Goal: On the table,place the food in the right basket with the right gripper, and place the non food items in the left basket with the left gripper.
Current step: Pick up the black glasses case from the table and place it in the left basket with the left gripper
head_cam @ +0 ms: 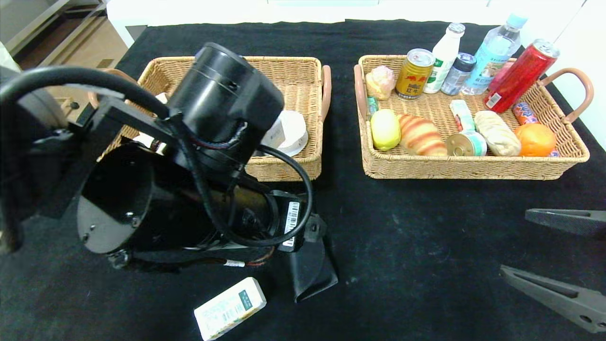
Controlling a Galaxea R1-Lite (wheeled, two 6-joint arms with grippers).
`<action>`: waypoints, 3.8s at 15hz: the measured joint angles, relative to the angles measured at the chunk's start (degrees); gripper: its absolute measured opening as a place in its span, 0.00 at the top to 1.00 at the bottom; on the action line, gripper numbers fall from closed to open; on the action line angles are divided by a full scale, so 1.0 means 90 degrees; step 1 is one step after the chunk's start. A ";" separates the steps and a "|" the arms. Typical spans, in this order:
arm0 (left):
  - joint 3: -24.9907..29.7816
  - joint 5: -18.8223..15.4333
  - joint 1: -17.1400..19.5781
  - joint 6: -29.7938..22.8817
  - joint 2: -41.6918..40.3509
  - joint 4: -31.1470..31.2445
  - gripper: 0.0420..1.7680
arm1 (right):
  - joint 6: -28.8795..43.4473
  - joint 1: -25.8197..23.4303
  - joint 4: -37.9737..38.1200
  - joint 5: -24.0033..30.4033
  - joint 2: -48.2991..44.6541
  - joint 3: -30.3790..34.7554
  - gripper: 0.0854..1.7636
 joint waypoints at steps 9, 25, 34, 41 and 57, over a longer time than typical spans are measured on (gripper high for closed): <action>-0.0545 0.0027 0.0148 -0.1139 0.0868 0.0382 0.03 | -0.0015 0.0003 0.0007 0.0003 0.0024 0.0039 0.03; -0.1559 0.0279 0.0206 -0.1399 0.1612 0.1372 0.03 | -0.0099 0.0024 0.0016 -0.0012 0.0092 0.0107 0.03; -0.1617 0.0294 0.0221 -0.1390 0.1783 0.1369 0.11 | -0.0110 0.0008 -0.0003 -0.0016 0.0156 0.0092 0.03; -0.1616 0.0297 0.0221 -0.1395 0.1818 0.1353 0.61 | -0.0110 -0.0004 -0.0015 -0.0028 0.0192 0.0095 0.03; -0.1659 0.0299 0.0211 -0.1395 0.1877 0.1296 0.64 | -0.0107 -0.0009 -0.0022 -0.0038 0.0287 0.0087 0.03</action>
